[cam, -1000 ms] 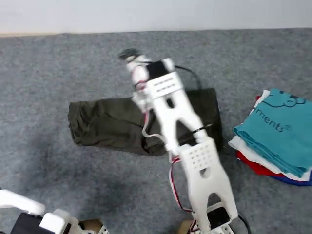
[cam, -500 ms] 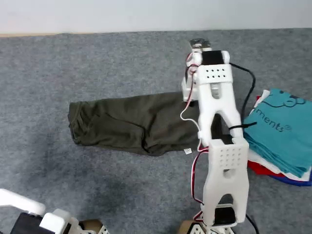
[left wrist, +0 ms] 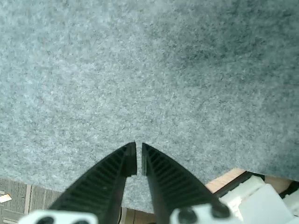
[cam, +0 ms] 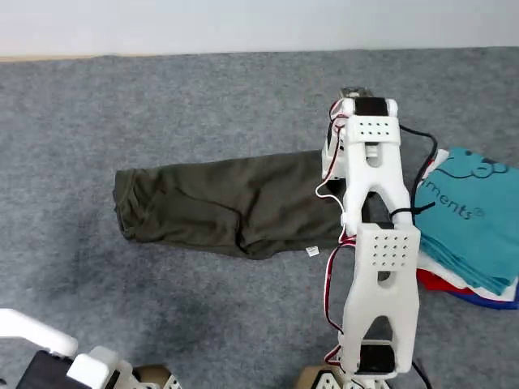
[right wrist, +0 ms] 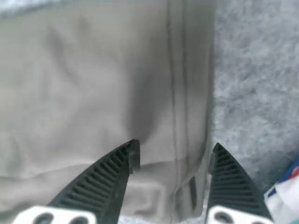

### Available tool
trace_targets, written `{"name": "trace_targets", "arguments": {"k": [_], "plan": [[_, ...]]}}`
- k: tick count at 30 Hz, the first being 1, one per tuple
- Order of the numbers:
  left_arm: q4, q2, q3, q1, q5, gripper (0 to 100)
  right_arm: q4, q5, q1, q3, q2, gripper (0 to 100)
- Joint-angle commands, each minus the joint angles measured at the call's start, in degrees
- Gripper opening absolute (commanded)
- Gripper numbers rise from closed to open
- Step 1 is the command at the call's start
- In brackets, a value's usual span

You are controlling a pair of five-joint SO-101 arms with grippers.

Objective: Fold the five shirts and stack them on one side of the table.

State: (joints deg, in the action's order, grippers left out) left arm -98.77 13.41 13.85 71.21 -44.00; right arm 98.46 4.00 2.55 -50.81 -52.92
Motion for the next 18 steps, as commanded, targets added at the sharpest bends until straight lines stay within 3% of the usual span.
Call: {"name": "trace_targets", "arguments": {"k": [1,7,12,18], "plan": [[-1.58,1.67,-2.15,-0.62,0.53,3,-0.66,0.44,0.04,-0.79,-0.57,24.7],[-1.58,1.67,-2.07,-0.26,0.53,3,-0.13,0.18,0.75,-0.79,-4.62,21.6],[-1.58,1.67,-1.89,-0.18,0.53,3,0.04,-2.46,0.92,-0.88,-3.82,0.2],[-1.58,1.67,-1.80,-0.35,0.53,3,2.77,-4.92,2.24,-0.88,2.33,1.0]]}}
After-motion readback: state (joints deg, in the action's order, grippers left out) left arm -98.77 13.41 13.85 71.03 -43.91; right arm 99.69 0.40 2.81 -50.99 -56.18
